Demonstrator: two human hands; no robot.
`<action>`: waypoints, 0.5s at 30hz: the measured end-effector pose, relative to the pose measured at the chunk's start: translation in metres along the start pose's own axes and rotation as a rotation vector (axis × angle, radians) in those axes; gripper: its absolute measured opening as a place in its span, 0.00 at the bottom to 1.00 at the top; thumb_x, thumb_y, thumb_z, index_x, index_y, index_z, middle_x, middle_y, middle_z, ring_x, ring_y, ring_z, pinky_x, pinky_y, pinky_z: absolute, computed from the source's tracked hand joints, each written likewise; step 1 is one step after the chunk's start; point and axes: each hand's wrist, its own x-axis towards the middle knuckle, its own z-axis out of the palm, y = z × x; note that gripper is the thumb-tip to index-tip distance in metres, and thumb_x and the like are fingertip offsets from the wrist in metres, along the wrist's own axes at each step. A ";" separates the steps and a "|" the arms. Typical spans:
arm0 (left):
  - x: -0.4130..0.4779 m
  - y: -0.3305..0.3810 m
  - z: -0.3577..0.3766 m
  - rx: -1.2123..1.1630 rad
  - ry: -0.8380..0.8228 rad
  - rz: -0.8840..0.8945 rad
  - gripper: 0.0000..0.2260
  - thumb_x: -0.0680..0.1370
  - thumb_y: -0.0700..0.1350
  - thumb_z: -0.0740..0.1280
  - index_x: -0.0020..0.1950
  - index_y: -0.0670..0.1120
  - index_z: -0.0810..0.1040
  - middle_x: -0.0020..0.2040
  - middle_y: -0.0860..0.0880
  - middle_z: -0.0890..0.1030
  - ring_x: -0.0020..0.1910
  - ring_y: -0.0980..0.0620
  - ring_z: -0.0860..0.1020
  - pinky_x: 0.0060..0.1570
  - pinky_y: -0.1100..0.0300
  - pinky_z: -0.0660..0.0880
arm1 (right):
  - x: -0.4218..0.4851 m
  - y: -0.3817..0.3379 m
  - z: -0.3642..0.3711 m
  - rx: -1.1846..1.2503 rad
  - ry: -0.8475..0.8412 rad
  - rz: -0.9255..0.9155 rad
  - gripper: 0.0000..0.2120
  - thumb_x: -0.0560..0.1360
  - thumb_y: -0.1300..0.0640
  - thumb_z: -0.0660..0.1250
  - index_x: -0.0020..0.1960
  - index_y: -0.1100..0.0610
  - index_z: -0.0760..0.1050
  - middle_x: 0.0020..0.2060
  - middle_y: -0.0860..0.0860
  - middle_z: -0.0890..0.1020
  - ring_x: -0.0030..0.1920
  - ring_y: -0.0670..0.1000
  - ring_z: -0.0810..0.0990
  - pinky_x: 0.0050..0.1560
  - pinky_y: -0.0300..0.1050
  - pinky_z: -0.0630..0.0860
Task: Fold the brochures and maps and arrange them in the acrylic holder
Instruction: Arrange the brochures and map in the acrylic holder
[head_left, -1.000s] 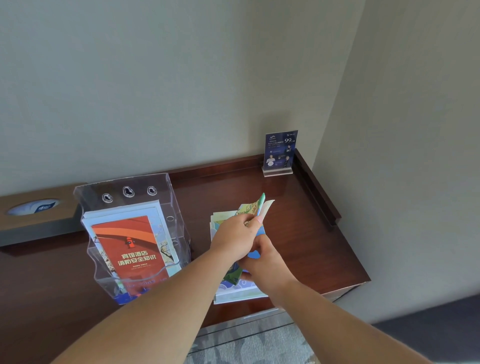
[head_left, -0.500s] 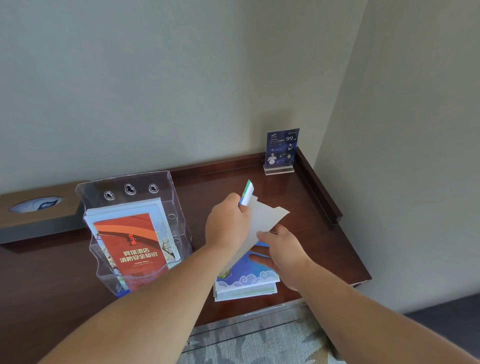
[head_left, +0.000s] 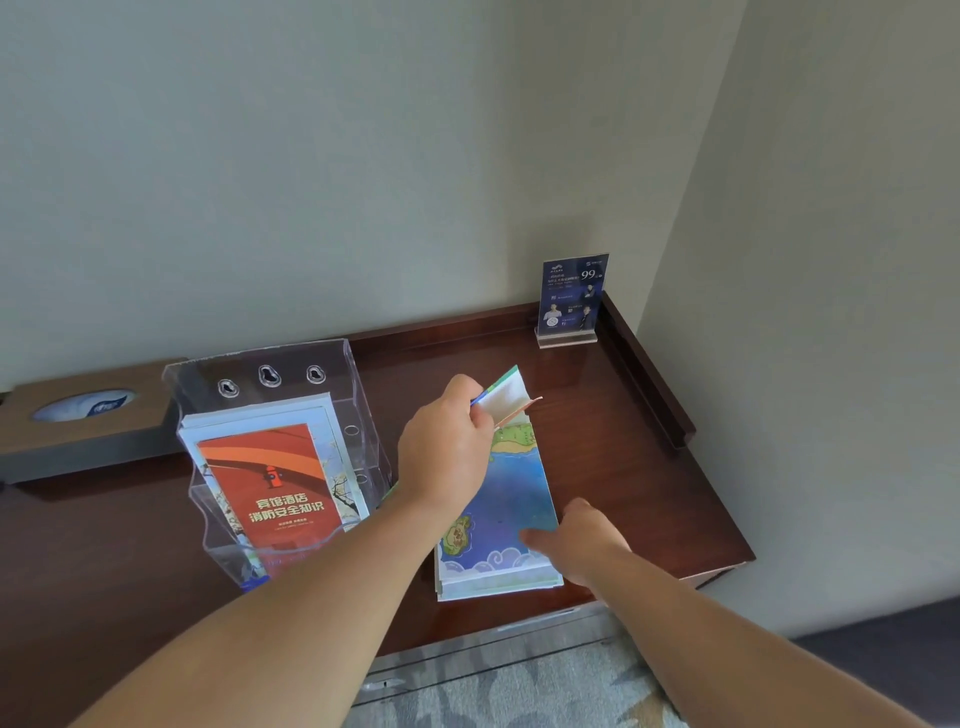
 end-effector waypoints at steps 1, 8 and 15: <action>-0.001 0.001 0.000 -0.015 -0.008 -0.009 0.06 0.78 0.40 0.60 0.52 0.46 0.76 0.40 0.44 0.81 0.37 0.41 0.77 0.30 0.55 0.67 | 0.002 -0.001 0.004 -0.005 0.001 0.003 0.28 0.70 0.42 0.70 0.62 0.60 0.70 0.46 0.51 0.78 0.44 0.52 0.80 0.39 0.44 0.73; -0.007 -0.002 -0.001 -0.127 -0.019 -0.053 0.04 0.78 0.40 0.61 0.49 0.47 0.75 0.40 0.46 0.81 0.38 0.44 0.77 0.35 0.49 0.73 | 0.011 -0.002 0.007 0.015 0.088 -0.012 0.14 0.69 0.51 0.70 0.50 0.55 0.70 0.38 0.48 0.77 0.41 0.52 0.79 0.37 0.42 0.71; -0.001 -0.005 -0.002 -0.162 0.031 -0.053 0.03 0.78 0.40 0.62 0.48 0.46 0.75 0.41 0.46 0.82 0.39 0.43 0.77 0.35 0.47 0.75 | 0.015 0.007 -0.036 0.593 0.143 -0.018 0.04 0.74 0.66 0.66 0.45 0.58 0.73 0.43 0.59 0.81 0.41 0.58 0.84 0.37 0.52 0.84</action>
